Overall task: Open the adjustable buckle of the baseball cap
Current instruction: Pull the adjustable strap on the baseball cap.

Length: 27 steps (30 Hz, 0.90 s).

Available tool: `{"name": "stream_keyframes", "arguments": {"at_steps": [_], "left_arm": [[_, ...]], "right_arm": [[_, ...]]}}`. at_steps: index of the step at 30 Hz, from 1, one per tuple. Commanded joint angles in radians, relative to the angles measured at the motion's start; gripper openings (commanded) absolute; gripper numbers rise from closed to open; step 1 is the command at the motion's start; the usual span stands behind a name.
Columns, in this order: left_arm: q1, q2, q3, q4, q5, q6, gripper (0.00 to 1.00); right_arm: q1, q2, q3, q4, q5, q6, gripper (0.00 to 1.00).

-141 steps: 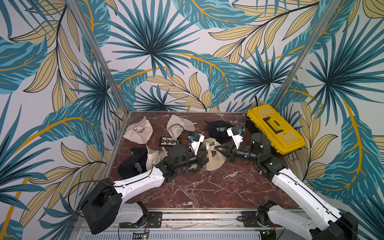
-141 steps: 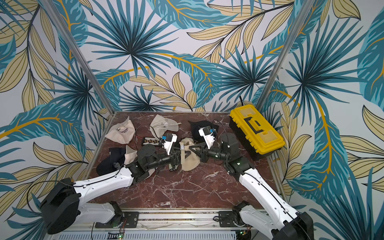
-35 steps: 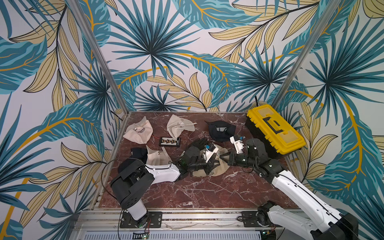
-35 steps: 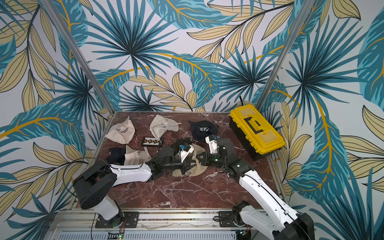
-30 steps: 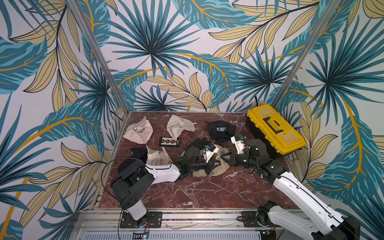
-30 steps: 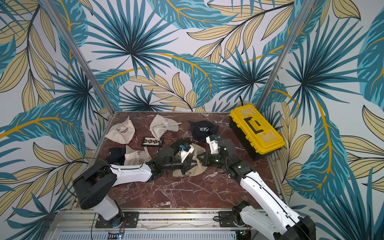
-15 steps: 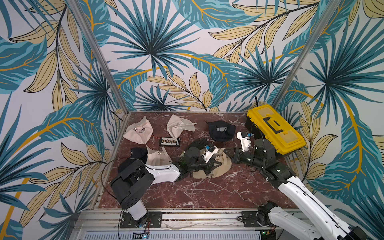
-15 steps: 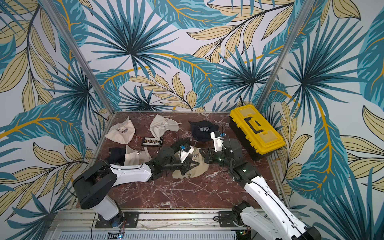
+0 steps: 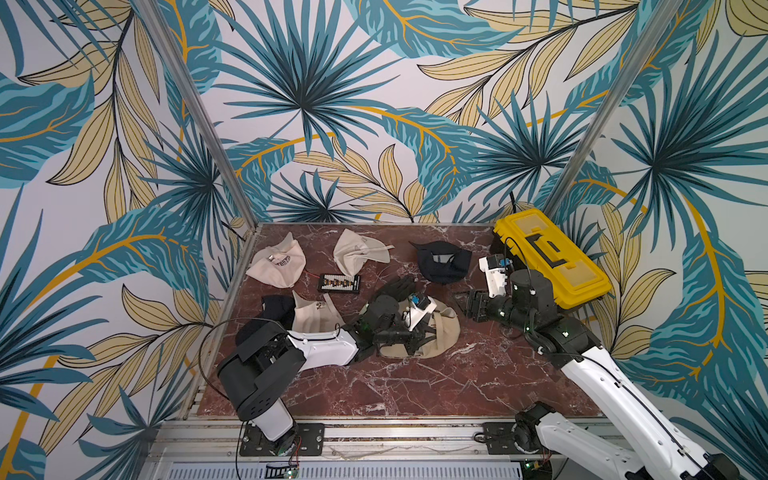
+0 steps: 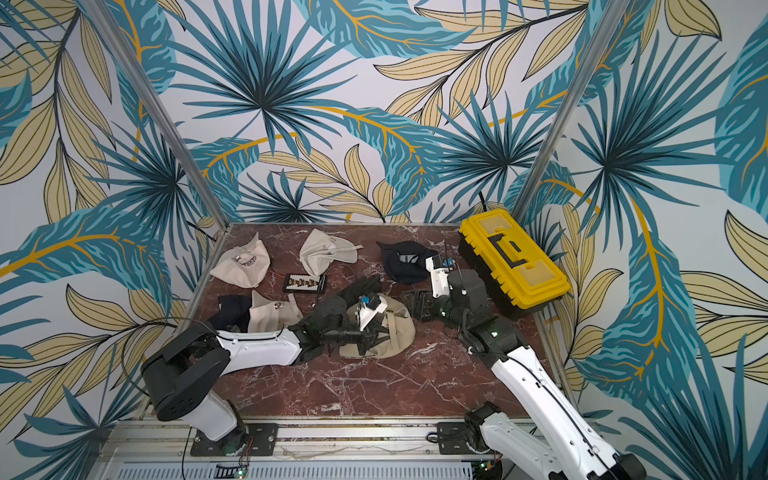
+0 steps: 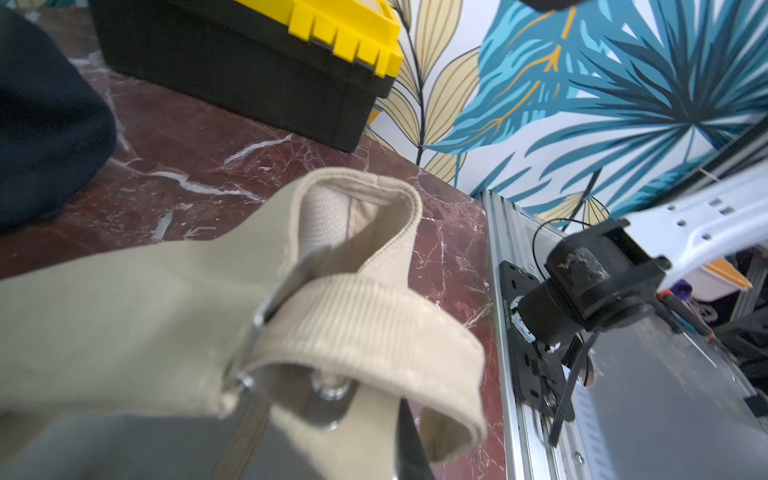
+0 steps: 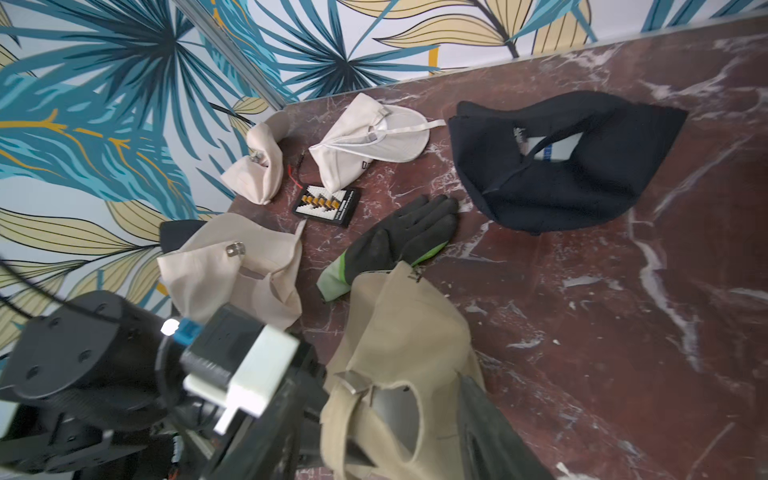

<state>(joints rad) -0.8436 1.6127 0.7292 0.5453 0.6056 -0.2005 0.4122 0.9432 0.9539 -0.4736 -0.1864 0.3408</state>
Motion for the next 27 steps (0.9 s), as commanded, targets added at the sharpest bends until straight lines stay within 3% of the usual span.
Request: {"name": "stream_keyframes", "arguments": {"at_steps": [1, 4, 8, 15, 20, 24, 27], "left_arm": [[-0.004, -0.072, -0.038, 0.011, 0.1, 0.209, 0.0], [-0.005, -0.092, -0.05, 0.011, 0.102, 0.368, 0.0], [-0.005, -0.116, -0.054, 0.011, 0.078, 0.601, 0.0], [-0.008, -0.092, -0.074, 0.01, 0.008, 1.033, 0.0], [-0.013, -0.073, -0.06, 0.011, -0.112, 1.237, 0.0], [-0.013, -0.075, -0.043, 0.01, -0.163, 1.365, 0.0], [-0.011, -0.096, -0.038, 0.01, -0.154, 1.401, 0.0]], "right_arm": [[-0.001, 0.022, 0.019, -0.07, 0.003, -0.172, 0.59], [-0.002, 0.006, -0.018, -0.009, -0.028, -0.242, 0.59], [-0.003, -0.011, -0.028, 0.031, -0.029, -0.224, 0.59], [-0.003, 0.052, 0.084, -0.158, -0.106, -0.177, 0.67], [-0.003, 0.111, 0.098, -0.203, -0.218, -0.037, 0.69], [-0.003, 0.147, 0.149, -0.305, -0.198, 0.014, 0.69], [-0.003, 0.143, 0.157, -0.338, -0.155, -0.034, 0.69]]}}
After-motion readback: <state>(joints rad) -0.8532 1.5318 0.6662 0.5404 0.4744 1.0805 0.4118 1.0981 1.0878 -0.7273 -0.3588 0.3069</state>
